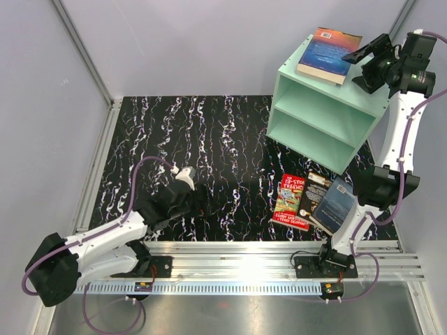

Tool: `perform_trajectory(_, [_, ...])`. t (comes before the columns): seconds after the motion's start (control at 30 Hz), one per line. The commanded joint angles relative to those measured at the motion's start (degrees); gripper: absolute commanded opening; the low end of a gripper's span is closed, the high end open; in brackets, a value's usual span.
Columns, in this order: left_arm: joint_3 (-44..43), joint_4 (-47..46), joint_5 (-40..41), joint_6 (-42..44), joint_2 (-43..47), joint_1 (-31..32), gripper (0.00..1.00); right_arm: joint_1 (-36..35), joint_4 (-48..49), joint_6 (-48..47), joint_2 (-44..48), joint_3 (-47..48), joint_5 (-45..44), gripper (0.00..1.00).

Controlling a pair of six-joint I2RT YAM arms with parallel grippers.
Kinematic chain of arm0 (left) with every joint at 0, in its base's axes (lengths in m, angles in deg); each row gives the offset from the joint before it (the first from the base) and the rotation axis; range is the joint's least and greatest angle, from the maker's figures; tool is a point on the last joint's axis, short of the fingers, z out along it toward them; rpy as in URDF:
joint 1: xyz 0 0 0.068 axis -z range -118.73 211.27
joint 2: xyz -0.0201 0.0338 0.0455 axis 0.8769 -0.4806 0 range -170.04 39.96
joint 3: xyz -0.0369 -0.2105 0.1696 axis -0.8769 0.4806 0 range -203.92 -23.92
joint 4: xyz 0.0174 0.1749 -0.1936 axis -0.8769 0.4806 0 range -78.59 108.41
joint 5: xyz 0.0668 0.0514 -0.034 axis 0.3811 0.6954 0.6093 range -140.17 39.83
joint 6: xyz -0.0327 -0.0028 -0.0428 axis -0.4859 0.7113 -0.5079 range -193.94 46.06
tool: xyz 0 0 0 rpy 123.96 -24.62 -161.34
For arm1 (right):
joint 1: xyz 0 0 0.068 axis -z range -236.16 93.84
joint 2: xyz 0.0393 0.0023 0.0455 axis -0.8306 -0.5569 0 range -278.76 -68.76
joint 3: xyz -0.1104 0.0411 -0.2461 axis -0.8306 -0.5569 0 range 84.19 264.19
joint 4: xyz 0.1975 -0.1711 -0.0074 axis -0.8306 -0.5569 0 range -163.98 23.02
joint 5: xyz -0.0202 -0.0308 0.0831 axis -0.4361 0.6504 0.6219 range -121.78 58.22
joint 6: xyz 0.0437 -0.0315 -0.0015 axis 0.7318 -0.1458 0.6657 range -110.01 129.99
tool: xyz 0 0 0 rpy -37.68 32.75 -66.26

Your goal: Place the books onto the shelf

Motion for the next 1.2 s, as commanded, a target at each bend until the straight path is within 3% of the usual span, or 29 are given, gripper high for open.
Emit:
perform_trajectory(0.0, [-0.67,-4.33,-0.84,0.06,-1.07,0.07,0.94,-0.55,3.43,0.57,-1.43,-0.76,0.85,0.91])
perform_trajectory(0.83, [-1.46,-6.62,-0.84,1.11,-5.21,0.07,0.93,-7.85,6.15,2.42,-9.35,3.73,-1.08,0.89])
perform_trajectory(1.03, [-1.20,-6.36,-0.84,1.20,-4.86,0.07,0.93,-8.11,5.46,0.58,-8.12,1.71,-2.39,0.89])
perform_trajectory(1.17, [-0.94,-6.01,-0.84,0.94,-4.33,0.07,0.93,-6.98,3.17,-3.37,-3.04,-2.15,-8.36,0.93])
